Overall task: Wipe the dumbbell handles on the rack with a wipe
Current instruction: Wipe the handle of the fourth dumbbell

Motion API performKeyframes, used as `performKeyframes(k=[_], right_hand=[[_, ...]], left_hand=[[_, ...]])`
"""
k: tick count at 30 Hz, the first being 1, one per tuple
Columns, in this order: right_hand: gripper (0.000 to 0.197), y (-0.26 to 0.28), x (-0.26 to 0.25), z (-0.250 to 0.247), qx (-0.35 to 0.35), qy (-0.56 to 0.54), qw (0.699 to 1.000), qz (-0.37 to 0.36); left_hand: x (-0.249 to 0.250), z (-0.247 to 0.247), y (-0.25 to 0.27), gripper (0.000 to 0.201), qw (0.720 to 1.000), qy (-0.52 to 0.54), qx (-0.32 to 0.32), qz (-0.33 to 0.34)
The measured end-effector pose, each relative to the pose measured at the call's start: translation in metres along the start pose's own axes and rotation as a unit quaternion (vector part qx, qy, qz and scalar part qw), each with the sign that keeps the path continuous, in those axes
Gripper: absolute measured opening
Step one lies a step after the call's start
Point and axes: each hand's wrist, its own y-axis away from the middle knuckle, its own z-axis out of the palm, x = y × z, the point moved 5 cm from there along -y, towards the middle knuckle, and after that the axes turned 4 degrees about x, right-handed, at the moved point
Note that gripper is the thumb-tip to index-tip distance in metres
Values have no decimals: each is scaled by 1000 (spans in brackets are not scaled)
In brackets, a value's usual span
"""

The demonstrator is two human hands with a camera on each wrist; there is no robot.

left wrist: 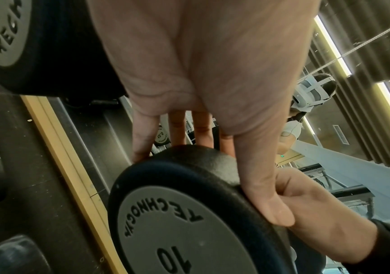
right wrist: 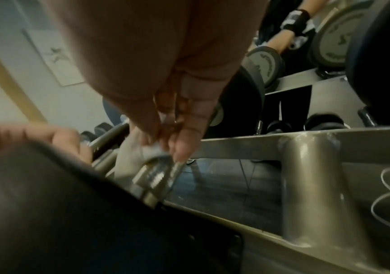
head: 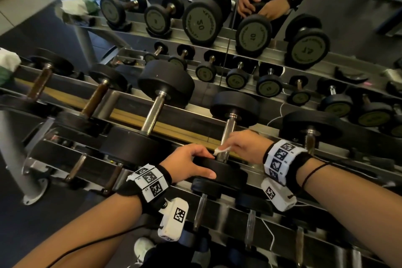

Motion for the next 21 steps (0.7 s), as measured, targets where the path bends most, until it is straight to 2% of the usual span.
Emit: performKeyframes(k=[2, 5, 6, 8, 10, 16, 19, 21], right_hand=[[26, -2, 0, -10, 10, 6, 1000, 12], [31, -7, 3, -39, 102, 1, 994, 38], [34, -9, 4, -44, 103, 15, 993, 60], [42, -14, 5, -41, 44, 72, 991, 105], [47, -16, 3, -31, 8, 89, 989, 114], [36, -2, 0, -1, -16, 31, 999, -2], [34, 9, 2, 9, -51, -8, 999, -17], [31, 14, 3, 3, -37, -17, 999, -28]], left_hand=[[-1, 0, 0, 35, 1000, -6, -1, -2], [-1, 0, -1, 35, 1000, -8, -3, 0], [-1, 0, -1, 35, 1000, -11, -3, 1], [-1, 0, -1, 34, 1000, -18, -2, 5], [-1, 0, 0, 34, 1000, -16, 0, 5], [-3, 2, 0, 34, 1000, -1, 5, 3], [-4, 2, 2, 34, 1000, 6, 11, 4], [-4, 2, 1, 35, 1000, 6, 10, 2]])
